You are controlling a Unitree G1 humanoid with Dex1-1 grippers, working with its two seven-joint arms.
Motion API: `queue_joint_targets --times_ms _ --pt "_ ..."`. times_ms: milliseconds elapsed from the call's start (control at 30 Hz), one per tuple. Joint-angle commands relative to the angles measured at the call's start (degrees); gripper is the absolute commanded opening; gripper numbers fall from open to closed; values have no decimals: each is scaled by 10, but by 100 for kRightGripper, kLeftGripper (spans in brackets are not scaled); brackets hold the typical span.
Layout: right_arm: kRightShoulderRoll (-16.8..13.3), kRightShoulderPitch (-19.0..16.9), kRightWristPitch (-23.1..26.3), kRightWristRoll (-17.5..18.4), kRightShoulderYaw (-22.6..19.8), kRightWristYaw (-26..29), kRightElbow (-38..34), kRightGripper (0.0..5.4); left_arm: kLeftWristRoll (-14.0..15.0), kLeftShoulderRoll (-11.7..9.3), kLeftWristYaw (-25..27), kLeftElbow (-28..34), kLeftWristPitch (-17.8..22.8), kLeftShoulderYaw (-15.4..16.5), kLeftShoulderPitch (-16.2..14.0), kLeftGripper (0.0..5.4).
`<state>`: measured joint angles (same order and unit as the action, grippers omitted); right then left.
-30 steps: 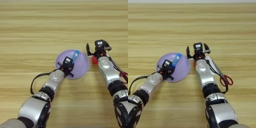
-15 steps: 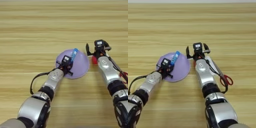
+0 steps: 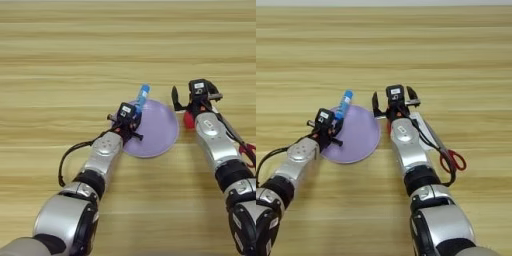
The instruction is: Move the objects on the table
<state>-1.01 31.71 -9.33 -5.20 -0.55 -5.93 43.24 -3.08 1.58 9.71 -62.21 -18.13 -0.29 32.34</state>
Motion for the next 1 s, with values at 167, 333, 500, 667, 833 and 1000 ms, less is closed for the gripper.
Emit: queue_joint_targets --times_ms 167,333,500,667,833,1000 --pt "1 12 -3 1 -1 -4 8 540 23 -21 -10 89 24 23 -31 119" --pt "1 12 -4 1 -2 -5 8 540 18 -54 -42 92 62 37 -38 119" --pt "-1 13 -5 2 -3 -4 10 540 14 -73 -65 80 80 42 -33 119" --pt "-1 13 -5 2 -3 -4 10 540 15 -85 -82 59 93 48 -29 119" --pt "-1 13 -5 2 -3 -3 10 540 26 -76 -75 42 114 55 -30 119" --pt "0 15 -5 2 -3 -3 11 540 30 -72 -76 29 126 58 -28 119"
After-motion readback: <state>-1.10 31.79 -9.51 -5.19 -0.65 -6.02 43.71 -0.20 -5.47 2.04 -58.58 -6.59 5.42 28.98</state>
